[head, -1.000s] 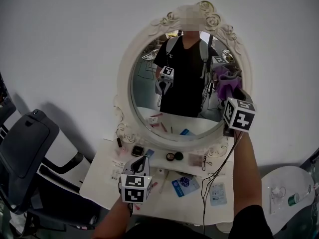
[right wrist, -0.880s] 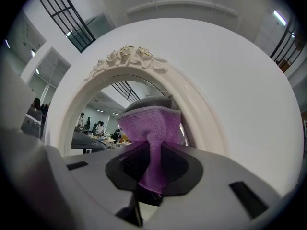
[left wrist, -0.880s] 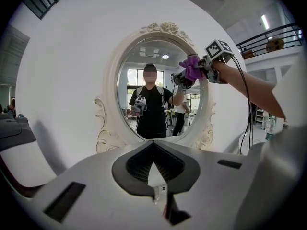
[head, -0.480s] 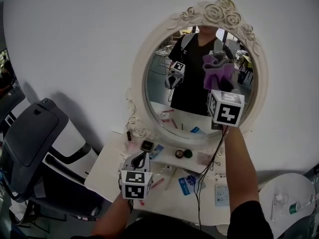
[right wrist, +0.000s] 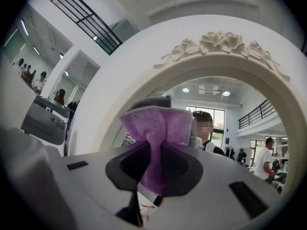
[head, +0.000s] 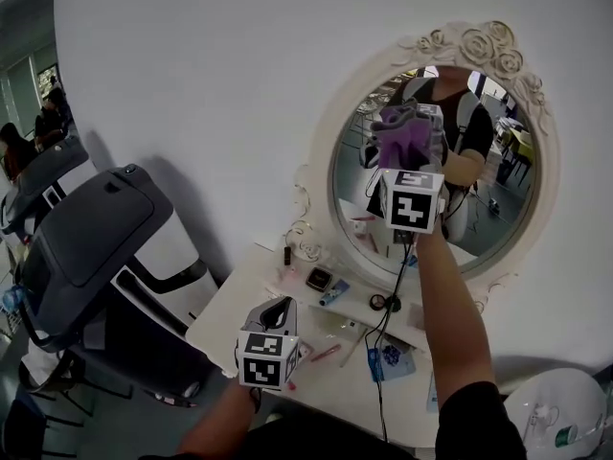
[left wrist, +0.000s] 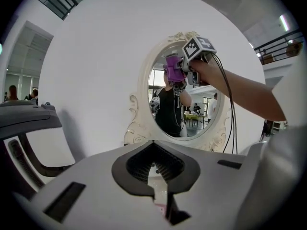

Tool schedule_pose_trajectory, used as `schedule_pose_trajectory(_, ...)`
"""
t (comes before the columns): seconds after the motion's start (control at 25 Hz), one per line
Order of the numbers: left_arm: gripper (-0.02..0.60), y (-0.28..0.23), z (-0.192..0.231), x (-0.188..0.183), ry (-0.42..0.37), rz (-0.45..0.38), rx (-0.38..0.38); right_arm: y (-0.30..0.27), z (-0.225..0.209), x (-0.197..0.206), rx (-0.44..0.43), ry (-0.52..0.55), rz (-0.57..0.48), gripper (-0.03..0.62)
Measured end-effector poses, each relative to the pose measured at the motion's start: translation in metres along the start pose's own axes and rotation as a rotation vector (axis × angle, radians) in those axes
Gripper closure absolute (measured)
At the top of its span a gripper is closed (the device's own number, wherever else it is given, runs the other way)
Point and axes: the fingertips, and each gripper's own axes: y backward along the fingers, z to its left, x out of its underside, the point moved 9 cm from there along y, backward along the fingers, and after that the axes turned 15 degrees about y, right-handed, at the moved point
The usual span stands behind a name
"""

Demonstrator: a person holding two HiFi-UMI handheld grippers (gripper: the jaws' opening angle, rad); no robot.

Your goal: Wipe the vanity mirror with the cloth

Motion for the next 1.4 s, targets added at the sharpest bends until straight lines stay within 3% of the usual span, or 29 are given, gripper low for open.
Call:
schedule_pose_trajectory(0.28,0.584,0.018,0.026,0.005,-0.009,-0.013,-0.084,-0.026,0.037,-0.014,-0.058,-0.019,-0.003,0.525)
schedule_pose_trajectory(0.48,0.584,0.021,0.028,0.001,-0.018,-0.023,-0.076,-0.029,0.05,-0.023,-0.123,-0.011,0.012,0.525)
schedule_pose_trajectory(0.64,0.584,0.013,0.026,0.001,-0.007,-0.014,-0.048,0.002,0.032,-0.017,-0.117,-0.046,-0.027,0.525)
schedule_pose_trajectory(0.84,0.584,-0.011,0.003,-0.002,-0.019,0.009,0.042,0.056,-0.014,0.024,-0.013,-0.068,-0.015,0.525)
schedule_pose_trajectory(1.08,0.584,-0.042,-0.044,0.0,-0.073,0.056,0.184,0.112,-0.093,0.087,0.168,-0.099,0.127,0.525)
schedule_pose_trajectory(1.4,0.584,-0.057,-0.092,0.008,-0.14,0.089,0.294,0.144,-0.14,0.153,0.278,-0.135,0.265,0.525)
